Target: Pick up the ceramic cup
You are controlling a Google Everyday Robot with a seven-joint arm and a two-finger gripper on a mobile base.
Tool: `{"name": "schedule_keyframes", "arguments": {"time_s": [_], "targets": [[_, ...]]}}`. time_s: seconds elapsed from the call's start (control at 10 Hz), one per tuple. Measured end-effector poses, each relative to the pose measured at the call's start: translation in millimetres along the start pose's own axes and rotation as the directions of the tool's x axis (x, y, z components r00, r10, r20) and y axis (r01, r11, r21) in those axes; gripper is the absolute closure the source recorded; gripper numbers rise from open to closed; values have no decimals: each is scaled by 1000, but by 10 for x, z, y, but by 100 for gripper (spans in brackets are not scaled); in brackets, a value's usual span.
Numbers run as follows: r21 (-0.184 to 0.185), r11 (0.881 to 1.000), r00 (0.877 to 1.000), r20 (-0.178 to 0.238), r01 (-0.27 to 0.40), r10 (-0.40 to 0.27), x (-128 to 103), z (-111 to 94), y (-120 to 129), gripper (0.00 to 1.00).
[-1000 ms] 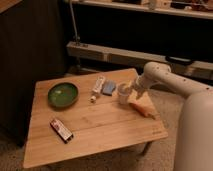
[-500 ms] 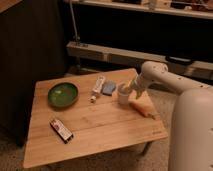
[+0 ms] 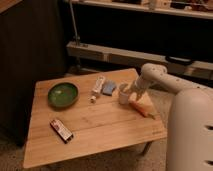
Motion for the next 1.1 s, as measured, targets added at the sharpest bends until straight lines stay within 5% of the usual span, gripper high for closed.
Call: {"name": "schedule_keyframes", "arguments": {"time_s": [0.3,0.7,1.1], "targets": [[8,1000,1000,-5,6,-6,40,-53,64,99],[-9,1000,1000,-1,11,-11,98,-153,181,100],[-59,996,996,51,73,-70,238,-559,494,100]]}}
